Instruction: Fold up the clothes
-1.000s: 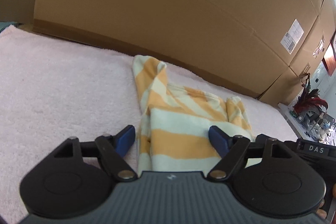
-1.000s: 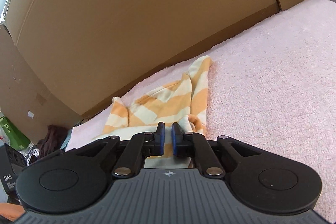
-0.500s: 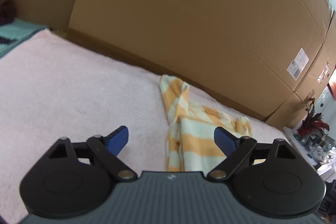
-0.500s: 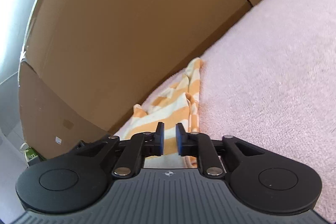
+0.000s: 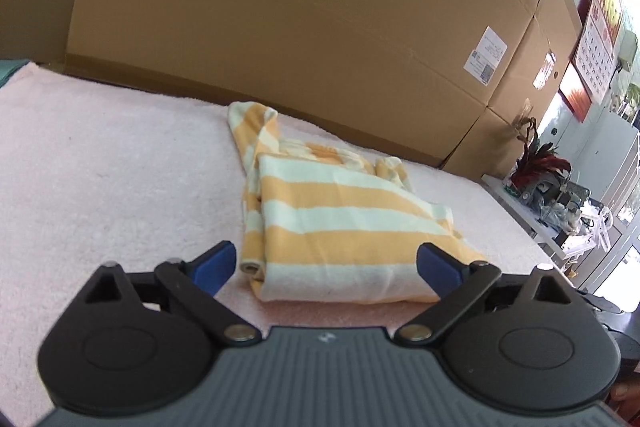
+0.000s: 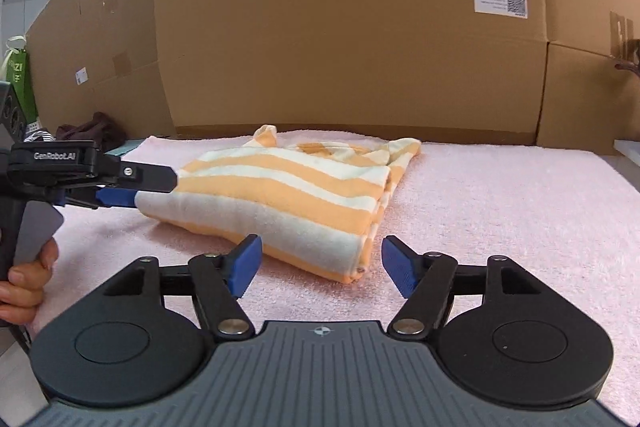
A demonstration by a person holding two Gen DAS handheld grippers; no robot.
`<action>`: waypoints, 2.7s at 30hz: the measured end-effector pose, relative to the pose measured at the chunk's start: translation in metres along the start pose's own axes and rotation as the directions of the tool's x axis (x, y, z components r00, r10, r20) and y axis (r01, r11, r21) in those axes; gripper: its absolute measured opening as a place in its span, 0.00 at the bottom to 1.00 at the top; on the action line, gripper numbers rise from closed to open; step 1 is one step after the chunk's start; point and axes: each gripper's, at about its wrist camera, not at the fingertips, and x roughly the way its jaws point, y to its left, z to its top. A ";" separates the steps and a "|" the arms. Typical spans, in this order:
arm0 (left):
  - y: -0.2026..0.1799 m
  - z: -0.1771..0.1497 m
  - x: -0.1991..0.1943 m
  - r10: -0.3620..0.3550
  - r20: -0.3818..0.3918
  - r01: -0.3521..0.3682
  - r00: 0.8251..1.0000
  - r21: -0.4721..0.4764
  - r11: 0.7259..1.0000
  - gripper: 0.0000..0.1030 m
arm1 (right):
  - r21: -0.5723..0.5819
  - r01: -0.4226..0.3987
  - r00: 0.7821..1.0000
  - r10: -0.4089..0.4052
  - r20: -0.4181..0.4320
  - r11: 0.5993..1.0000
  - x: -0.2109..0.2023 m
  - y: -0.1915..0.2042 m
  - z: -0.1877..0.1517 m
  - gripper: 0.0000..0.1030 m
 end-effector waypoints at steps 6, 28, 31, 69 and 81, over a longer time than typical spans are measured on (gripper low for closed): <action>0.011 0.001 0.012 -0.057 -0.046 0.054 0.997 -0.059 0.997 0.87 | 0.004 0.000 0.999 0.001 -0.038 1.000 0.006 -0.001 0.002 0.65; 0.011 -0.011 -0.009 -0.124 -0.069 0.116 0.990 -0.109 0.987 0.35 | 0.110 -0.061 0.996 0.067 -0.051 0.992 0.010 -0.016 0.016 0.21; 0.010 -0.020 -0.027 -0.161 -0.075 0.152 0.984 -0.112 0.982 0.35 | 0.108 -0.132 0.990 0.137 -0.038 0.985 -0.009 -0.021 0.016 0.20; -0.049 0.016 -0.001 0.043 0.098 -0.056 0.994 0.131 0.990 0.80 | 0.353 -0.010 0.998 -0.010 0.054 0.936 0.023 -0.030 0.027 0.17; -0.040 0.009 0.043 0.143 0.007 -0.143 0.990 0.154 0.978 0.89 | 0.285 0.043 0.997 -0.021 -0.079 0.958 0.072 -0.027 0.037 0.13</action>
